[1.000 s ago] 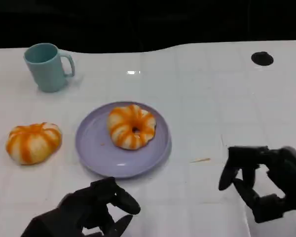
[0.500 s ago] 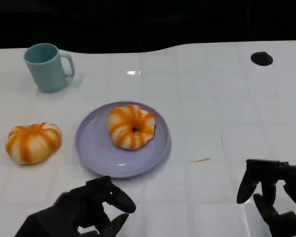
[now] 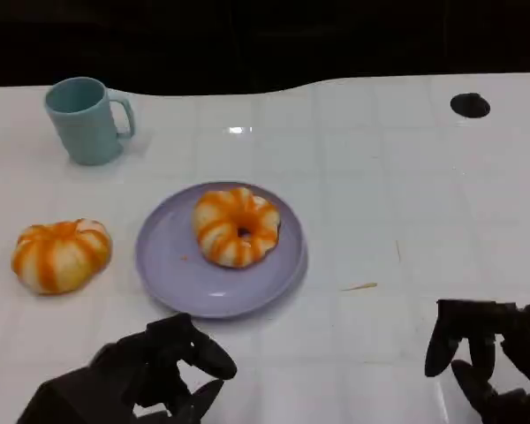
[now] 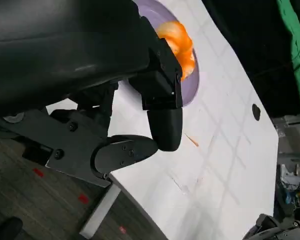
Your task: Grasp the bread from the table and place it into the plate.
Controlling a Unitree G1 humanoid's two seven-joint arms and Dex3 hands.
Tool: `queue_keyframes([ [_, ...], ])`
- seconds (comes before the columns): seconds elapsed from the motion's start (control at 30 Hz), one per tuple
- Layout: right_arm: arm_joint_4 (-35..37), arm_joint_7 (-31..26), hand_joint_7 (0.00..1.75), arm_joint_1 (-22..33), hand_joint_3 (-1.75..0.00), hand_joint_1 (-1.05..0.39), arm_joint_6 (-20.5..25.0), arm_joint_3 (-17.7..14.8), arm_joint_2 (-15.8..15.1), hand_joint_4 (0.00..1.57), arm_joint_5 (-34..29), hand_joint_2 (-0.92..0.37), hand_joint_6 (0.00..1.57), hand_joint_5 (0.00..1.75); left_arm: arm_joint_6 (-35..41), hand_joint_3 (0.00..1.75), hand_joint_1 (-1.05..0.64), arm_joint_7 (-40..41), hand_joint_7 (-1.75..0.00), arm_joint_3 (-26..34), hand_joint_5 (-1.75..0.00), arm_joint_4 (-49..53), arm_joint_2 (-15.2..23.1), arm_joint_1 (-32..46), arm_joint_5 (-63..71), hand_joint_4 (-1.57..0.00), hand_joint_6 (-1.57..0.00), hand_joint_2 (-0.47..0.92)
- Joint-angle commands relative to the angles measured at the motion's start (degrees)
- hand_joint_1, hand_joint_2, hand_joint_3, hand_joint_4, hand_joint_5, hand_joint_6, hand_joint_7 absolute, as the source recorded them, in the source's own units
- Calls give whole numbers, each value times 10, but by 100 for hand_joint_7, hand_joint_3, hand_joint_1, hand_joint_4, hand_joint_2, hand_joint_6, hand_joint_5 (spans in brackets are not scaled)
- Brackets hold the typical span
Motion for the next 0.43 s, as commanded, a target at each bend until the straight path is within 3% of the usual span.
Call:
queue_keyframes([
  [0.03, 13, -10, 143, -6, -153, 4, -8, 1, -6, 90, 3, -17, 84, 175, -14, 64, -24, 1, -125, 1, -175, 12, 5, -3, 4, -64, -64, 81],
  [0.43, 14, -11, 138, -8, -155, 7, -8, 6, -5, 90, 13, -15, 87, 173, -20, 64, -24, 1, -126, 1, -175, 16, 5, -1, 4, -64, -64, 81],
])
